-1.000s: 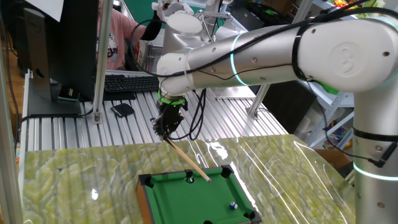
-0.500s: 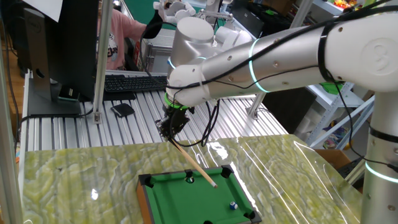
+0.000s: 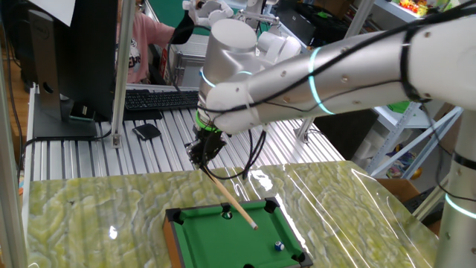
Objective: Hit the pool ball
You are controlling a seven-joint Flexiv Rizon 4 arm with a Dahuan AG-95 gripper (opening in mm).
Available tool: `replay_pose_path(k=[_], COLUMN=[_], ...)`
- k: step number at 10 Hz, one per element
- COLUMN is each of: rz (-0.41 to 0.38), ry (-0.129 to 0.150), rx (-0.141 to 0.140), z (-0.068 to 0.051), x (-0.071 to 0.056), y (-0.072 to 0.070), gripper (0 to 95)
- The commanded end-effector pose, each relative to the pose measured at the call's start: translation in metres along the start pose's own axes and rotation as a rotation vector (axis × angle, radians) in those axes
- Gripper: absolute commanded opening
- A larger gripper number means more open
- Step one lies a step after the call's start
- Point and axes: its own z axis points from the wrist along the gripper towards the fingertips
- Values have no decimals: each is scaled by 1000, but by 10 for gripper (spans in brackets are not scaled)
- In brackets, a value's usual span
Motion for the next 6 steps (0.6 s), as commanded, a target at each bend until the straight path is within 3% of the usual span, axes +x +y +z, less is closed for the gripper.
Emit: replay_pose_path(k=[1, 6], rz=[-7, -21], ry=[3, -3], rx=[-11, -29], z=[1, -2], x=[-5, -13], y=[-2, -19], gripper=[0, 0])
